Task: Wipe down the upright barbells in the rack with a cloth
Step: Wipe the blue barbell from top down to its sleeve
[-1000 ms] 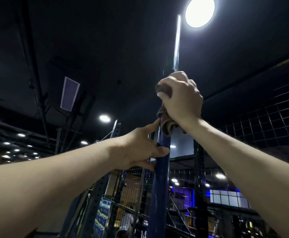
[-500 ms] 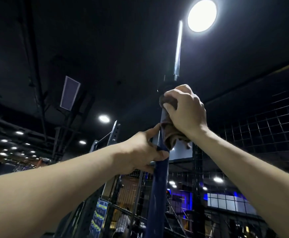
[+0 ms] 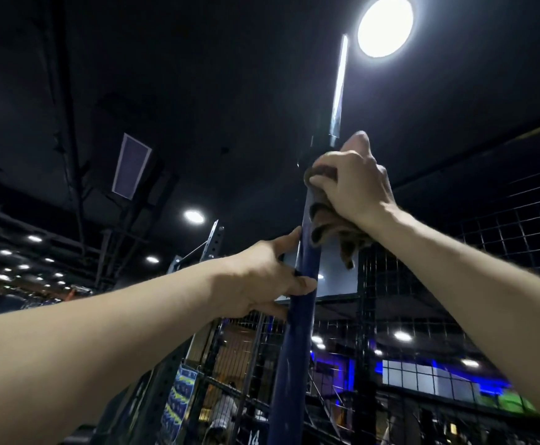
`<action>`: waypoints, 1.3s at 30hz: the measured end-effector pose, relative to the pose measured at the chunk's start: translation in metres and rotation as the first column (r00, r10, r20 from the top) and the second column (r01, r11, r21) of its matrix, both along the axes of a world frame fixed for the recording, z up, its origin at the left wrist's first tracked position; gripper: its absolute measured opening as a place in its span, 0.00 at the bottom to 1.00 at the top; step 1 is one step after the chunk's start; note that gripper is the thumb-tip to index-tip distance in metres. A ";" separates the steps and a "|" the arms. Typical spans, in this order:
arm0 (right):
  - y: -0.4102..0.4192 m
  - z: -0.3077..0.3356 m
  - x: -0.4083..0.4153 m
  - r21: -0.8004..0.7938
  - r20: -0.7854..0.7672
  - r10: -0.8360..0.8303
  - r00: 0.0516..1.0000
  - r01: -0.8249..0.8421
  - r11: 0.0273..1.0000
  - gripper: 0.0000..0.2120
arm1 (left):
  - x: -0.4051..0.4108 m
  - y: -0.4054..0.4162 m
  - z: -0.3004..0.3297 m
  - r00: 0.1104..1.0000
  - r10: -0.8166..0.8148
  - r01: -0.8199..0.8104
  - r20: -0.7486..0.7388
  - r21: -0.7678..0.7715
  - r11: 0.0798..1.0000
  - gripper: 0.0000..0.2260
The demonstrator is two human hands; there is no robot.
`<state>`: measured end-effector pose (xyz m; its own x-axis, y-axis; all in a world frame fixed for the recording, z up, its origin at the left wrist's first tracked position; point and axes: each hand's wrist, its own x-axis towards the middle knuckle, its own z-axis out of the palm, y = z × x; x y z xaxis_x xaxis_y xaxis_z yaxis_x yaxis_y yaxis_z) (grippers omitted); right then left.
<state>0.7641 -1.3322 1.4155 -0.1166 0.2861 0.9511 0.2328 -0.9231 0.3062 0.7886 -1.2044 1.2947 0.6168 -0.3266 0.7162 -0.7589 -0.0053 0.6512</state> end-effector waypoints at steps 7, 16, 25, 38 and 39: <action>0.009 0.007 0.011 0.082 0.008 -0.007 1.000 0.006 0.997 0.09 | -0.003 0.000 -0.001 1.000 0.022 -0.022 -0.002 0.007 1.000 0.35; 0.018 0.018 -0.001 0.017 0.016 -0.131 0.991 0.131 0.991 0.07 | -0.005 0.001 -0.001 0.999 0.027 -0.026 -0.020 0.012 1.000 0.35; 0.002 -0.017 0.008 -0.037 0.033 -0.108 0.994 0.110 0.993 0.09 | -0.003 0.001 0.001 1.000 0.008 -0.007 -0.027 0.016 1.000 0.35; 0.002 -0.021 0.005 -0.058 0.014 -0.176 0.984 0.176 0.983 0.12 | -0.008 0.001 -0.001 1.000 0.005 -0.005 -0.028 0.011 1.000 0.34; 0.003 -0.014 0.003 -0.052 0.017 -0.180 0.983 0.181 0.982 0.12 | -0.009 0.001 -0.001 1.000 0.011 -0.011 -0.028 0.011 1.000 0.35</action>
